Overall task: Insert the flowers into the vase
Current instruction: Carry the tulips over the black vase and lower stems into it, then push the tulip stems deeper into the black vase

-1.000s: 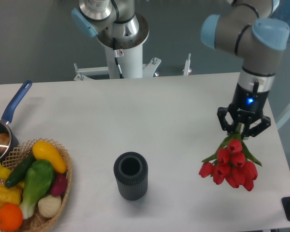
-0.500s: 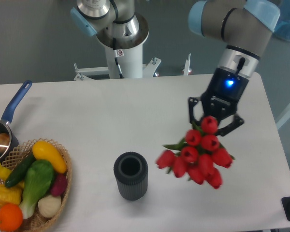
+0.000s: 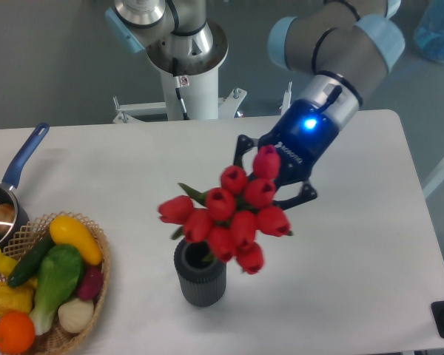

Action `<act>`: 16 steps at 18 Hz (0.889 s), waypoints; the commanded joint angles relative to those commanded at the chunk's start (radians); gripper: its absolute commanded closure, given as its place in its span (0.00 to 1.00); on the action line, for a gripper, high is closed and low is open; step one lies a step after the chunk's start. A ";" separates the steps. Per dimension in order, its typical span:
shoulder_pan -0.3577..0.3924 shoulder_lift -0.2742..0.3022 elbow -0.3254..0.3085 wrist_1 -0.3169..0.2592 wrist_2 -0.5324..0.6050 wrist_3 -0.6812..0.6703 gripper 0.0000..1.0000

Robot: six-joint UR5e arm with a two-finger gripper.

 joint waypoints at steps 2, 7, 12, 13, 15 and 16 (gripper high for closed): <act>-0.029 -0.011 0.000 0.002 -0.030 -0.002 0.96; -0.045 -0.055 0.002 0.005 -0.149 0.005 0.96; -0.046 -0.078 0.000 0.008 -0.152 0.032 0.96; -0.042 -0.087 -0.003 0.011 -0.153 0.041 0.96; -0.028 -0.104 -0.003 0.012 -0.156 0.076 0.96; -0.019 -0.109 -0.002 0.012 -0.164 0.090 0.96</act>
